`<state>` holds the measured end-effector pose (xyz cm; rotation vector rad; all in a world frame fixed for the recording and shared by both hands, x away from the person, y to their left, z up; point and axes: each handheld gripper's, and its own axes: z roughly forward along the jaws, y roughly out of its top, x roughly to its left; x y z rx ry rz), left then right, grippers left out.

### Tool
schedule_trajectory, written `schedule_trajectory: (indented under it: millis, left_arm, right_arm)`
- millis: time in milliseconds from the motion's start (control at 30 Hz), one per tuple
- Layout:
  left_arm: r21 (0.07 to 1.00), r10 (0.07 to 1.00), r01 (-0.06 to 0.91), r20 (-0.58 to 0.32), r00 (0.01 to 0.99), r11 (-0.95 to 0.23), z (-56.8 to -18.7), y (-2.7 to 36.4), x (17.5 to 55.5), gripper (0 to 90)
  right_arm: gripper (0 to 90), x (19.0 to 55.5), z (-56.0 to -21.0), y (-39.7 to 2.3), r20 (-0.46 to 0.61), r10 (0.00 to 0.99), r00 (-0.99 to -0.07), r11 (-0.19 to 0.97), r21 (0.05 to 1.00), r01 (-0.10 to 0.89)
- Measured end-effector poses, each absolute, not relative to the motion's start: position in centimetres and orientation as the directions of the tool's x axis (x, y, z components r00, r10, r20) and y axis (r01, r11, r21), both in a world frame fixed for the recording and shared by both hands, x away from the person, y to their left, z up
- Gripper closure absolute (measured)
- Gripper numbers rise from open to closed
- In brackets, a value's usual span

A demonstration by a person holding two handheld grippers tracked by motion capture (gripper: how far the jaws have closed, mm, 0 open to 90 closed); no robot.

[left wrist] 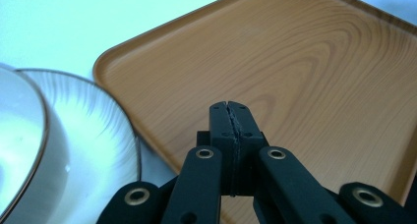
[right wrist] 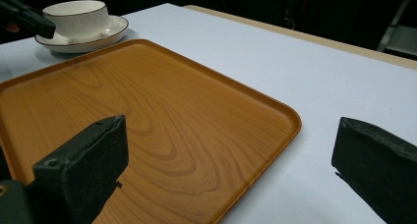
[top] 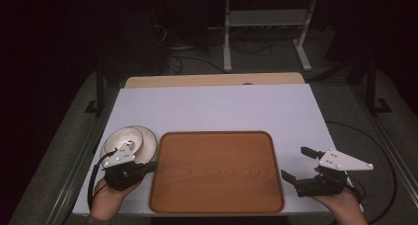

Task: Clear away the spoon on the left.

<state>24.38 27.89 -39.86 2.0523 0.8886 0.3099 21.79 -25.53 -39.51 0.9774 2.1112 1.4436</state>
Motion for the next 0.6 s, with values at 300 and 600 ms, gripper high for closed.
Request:
schedule_trajectory:
  millis: [300, 600]
  left_arm:
    - [0.789, 0.719, 0.493, -0.096, 0.688, -0.366, -39.9, 29.2, 24.1, 89.7]
    - [0.789, 0.734, 0.499, -0.09, 0.673, -0.36, -39.9, 30.0, 24.1, 89.7]
  right_arm:
    - [0.2, 21.8, -39.5, -25.5, 0.058, 0.733, -0.677, 0.224, 0.92, 0.321]
    - [0.2, 21.8, -39.6, -25.5, 0.059, 0.733, -0.678, 0.224, 0.92, 0.322]
